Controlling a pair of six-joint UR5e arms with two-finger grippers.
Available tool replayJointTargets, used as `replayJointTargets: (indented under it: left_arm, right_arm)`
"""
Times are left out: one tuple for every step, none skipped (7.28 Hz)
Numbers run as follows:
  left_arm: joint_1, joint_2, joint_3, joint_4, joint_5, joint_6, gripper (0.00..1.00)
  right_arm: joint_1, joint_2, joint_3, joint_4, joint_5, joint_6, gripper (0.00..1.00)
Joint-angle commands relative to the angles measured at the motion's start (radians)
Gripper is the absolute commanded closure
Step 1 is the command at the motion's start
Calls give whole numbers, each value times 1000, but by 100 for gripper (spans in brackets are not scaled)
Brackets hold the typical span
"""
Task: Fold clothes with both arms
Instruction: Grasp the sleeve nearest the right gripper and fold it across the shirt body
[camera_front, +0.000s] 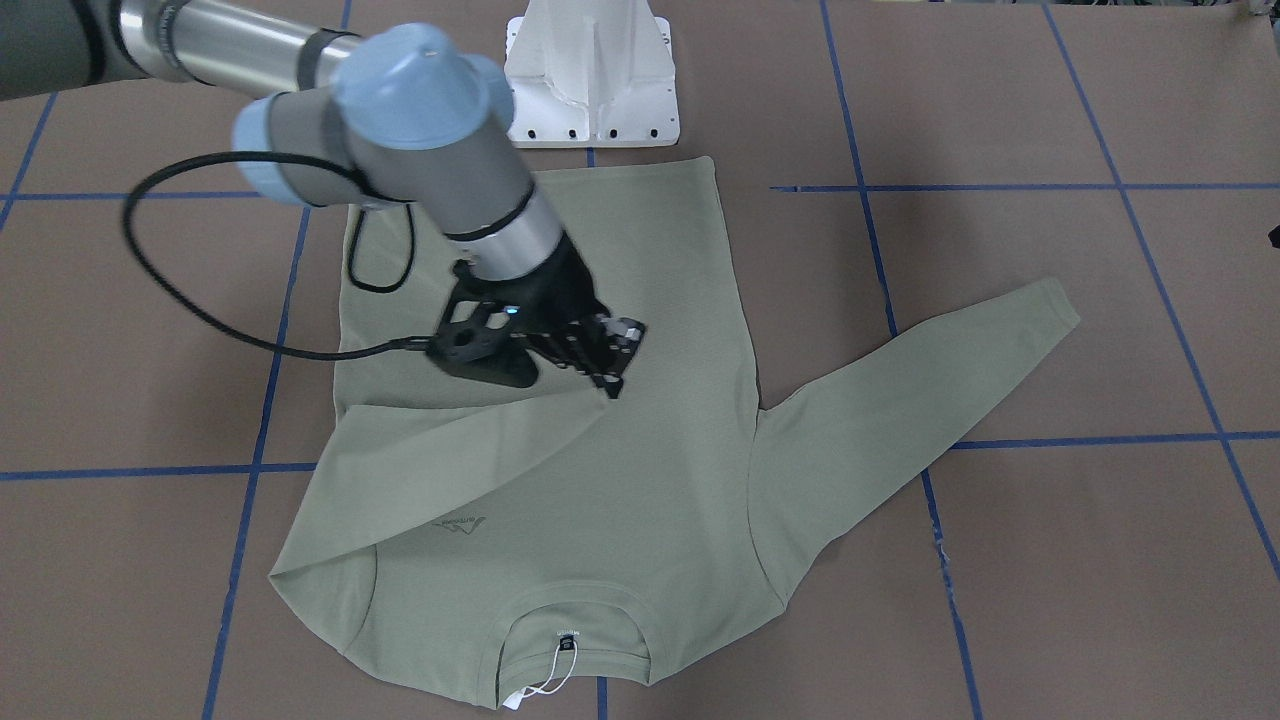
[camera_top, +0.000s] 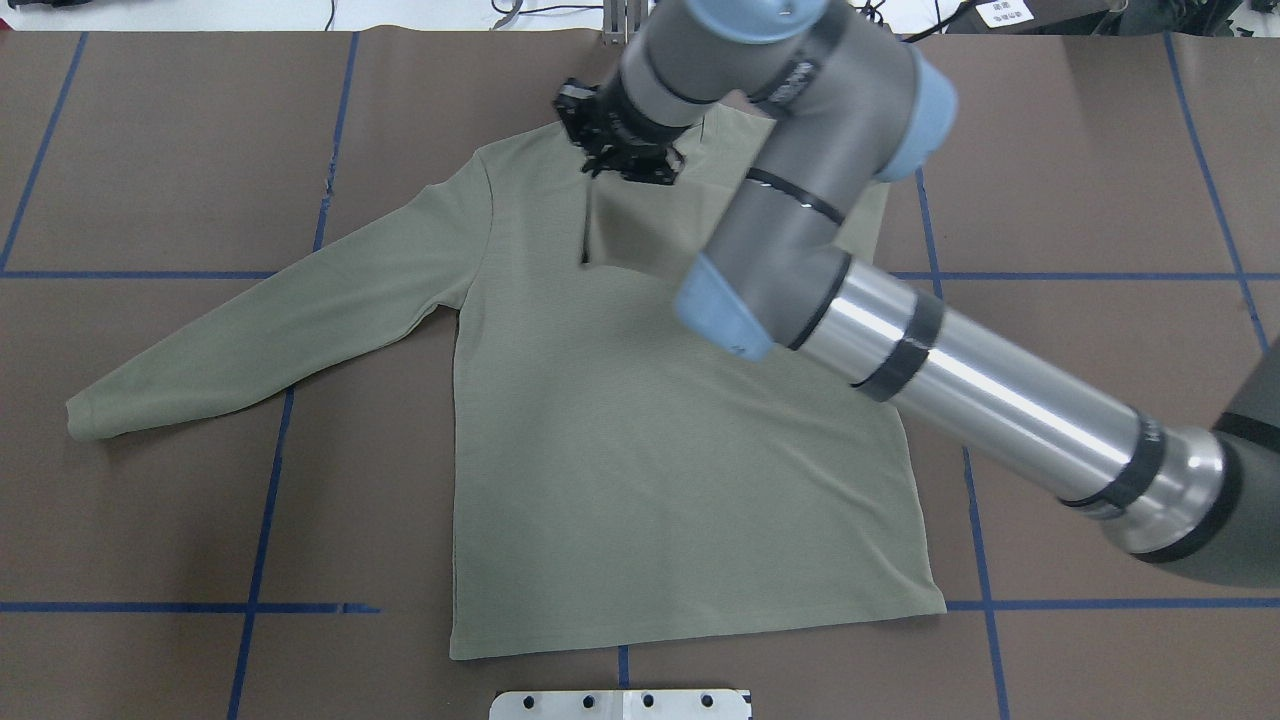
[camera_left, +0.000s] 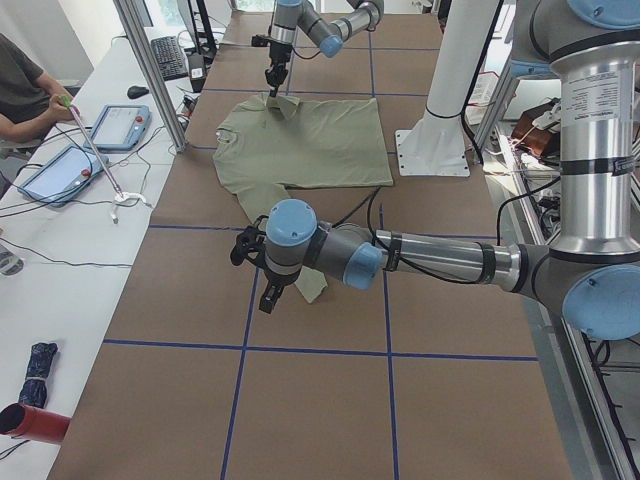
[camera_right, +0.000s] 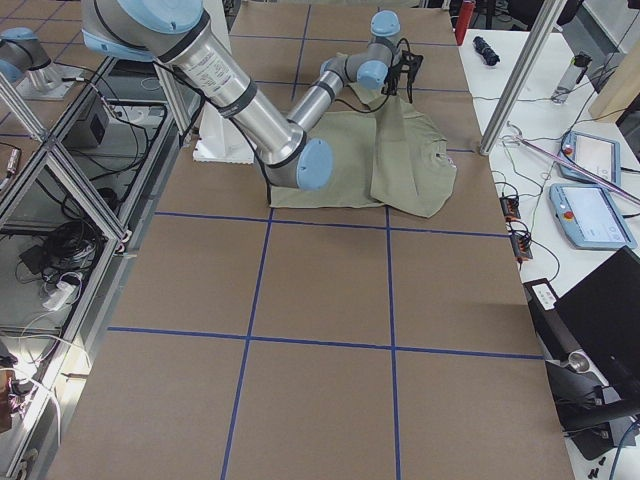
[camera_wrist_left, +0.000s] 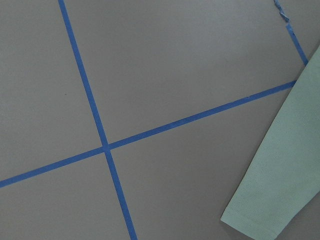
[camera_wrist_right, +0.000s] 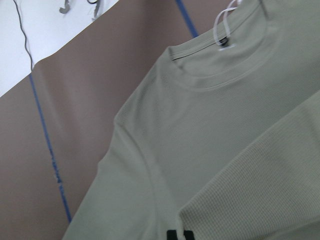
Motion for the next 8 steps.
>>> replayJointTargets:
  left_arm:
    - [0, 1, -3, -1, 0, 0, 0]
    - [0, 0, 0, -1, 0, -1, 0]
    - [2, -2, 10, -1, 0, 5, 0]
    - [0, 1, 10, -1, 0, -3, 0]
    - [6, 0, 32, -1, 0, -1, 0]
    - [14, 0, 36, 2, -3, -35, 0]
    - [56, -2, 36, -1, -8, -152, 0]
    - [107, -8, 73, -12, -12, -240, 0]
  right_arm:
    - [-100, 136, -264, 210, -137, 19, 100]
    - [-123, 157, -301, 217, -165, 16, 84]
    - [-163, 212, -365, 218, -254, 14, 1]
    - [-192, 276, -451, 226, -300, 11, 0]
    - [-198, 294, -464, 226, -301, 10, 0]
    - [-198, 297, -453, 226, -296, 10, 0]
    - [-192, 288, -408, 223, -291, 17, 0]
    - [-150, 201, -277, 208, -220, 21, 0]
